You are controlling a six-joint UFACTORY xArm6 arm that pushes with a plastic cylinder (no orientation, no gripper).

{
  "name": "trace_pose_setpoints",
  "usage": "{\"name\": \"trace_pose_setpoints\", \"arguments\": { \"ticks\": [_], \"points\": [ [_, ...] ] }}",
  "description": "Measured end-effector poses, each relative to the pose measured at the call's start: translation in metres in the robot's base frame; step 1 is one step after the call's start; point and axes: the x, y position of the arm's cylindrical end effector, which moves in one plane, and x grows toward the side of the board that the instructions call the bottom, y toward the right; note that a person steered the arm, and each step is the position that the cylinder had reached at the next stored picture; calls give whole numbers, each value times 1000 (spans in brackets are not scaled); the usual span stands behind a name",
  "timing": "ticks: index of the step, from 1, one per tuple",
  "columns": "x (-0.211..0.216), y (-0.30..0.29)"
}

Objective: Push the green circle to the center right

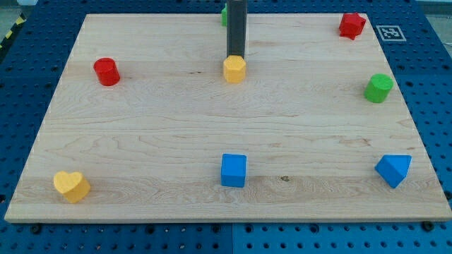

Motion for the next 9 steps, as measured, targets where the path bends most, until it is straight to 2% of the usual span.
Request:
{"name": "trace_pose_setpoints", "arguments": {
  "ticks": [1, 2, 3, 5, 6, 8, 9],
  "points": [
    [20, 0],
    [14, 34],
    [33, 97],
    [19, 207],
    [22, 297],
    [44, 311],
    [70, 299]
  ]
}}
